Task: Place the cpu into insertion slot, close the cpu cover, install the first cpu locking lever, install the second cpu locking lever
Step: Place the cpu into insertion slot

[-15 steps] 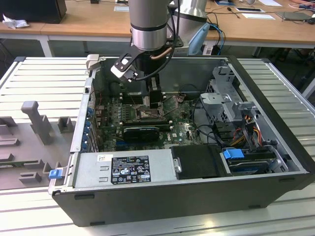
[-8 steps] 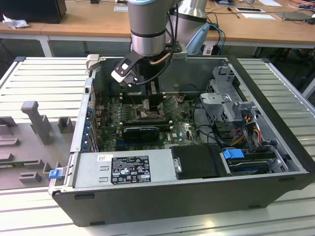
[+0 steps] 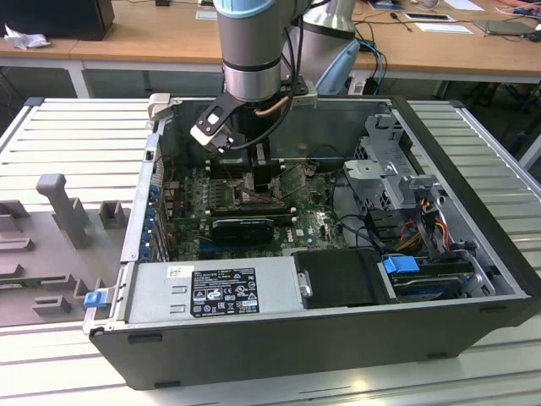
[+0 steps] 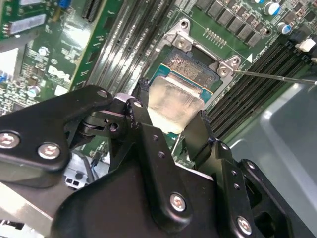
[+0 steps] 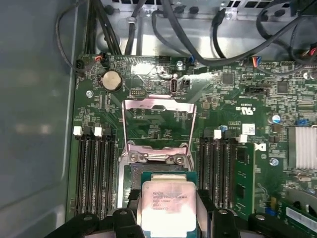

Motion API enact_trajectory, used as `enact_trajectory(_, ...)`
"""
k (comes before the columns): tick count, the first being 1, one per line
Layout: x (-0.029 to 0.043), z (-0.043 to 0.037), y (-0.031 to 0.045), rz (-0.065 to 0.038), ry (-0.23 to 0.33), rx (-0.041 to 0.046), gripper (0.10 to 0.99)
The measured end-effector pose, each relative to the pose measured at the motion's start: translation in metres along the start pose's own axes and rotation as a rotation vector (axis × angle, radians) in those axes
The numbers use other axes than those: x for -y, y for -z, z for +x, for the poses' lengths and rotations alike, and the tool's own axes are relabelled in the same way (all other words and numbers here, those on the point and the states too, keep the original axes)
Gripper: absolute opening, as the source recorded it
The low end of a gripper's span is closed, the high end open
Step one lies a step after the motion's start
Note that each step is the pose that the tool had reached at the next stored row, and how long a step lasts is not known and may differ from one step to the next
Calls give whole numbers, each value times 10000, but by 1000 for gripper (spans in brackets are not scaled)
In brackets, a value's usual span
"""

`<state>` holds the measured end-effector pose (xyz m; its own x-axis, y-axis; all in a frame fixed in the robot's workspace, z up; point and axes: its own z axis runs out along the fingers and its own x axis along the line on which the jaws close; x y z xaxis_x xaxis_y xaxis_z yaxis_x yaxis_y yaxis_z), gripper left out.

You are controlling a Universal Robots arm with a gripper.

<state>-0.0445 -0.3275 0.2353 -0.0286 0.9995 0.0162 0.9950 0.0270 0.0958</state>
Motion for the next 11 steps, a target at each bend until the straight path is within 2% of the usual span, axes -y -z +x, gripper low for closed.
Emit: enact_trajectory(11,48,77,-204,-8,-433,42,529)
